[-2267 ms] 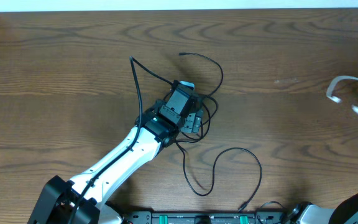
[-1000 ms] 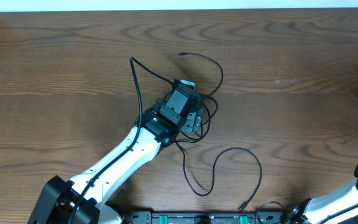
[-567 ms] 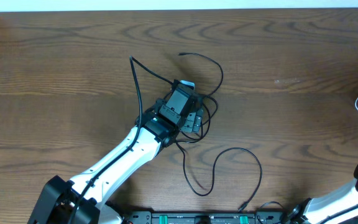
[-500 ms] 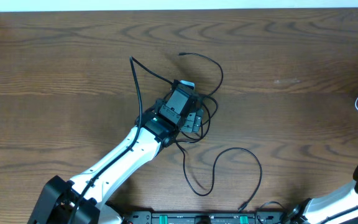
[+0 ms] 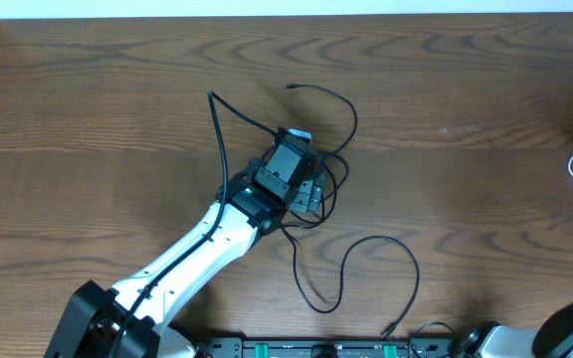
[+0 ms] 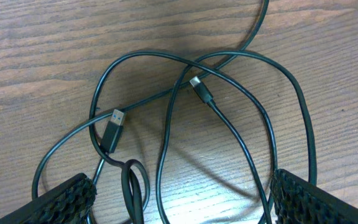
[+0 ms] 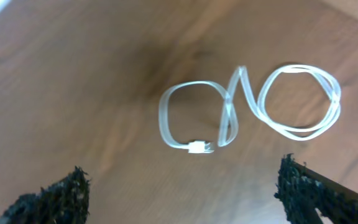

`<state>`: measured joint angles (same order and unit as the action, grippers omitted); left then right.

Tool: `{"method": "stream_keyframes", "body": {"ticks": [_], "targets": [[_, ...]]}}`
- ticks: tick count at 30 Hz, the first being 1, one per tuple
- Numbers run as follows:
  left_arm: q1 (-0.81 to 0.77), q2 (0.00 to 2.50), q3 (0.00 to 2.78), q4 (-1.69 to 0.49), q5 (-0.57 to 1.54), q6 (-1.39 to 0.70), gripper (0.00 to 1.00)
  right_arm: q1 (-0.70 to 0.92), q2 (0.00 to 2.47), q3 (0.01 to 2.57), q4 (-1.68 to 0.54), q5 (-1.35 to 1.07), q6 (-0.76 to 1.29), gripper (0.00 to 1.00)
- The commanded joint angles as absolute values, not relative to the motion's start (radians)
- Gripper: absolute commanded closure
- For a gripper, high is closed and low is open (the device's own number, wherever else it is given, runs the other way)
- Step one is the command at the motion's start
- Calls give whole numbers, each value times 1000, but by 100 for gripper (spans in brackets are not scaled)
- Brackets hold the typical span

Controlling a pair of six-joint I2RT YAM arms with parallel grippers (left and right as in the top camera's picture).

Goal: Untangle cables

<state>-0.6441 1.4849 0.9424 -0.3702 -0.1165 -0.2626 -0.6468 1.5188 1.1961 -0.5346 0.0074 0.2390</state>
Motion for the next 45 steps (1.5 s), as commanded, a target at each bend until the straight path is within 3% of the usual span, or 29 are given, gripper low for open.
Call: {"method": "stream_keyframes", "body": {"ticks": [1,6,13,27,45], "targets": [[-640,1496,953,-383,-116,-267,9,-653,1457,1211,-573,-231,219,5],[-640,1496,953,-409,-116,-267,9,-634,1444,1209,-694,-477,172,2],[-640,1496,953,-434,-116,-267,9,-485,1444,1209,-807,-482,117,2],[-625,1487,953,-323,-144,-265,9,-6,1451,1184,-820,-368,104,3],[-305,1441,953,-378,-229,-351,9,410,1459,1114,-818,-368,-9,2]]}}
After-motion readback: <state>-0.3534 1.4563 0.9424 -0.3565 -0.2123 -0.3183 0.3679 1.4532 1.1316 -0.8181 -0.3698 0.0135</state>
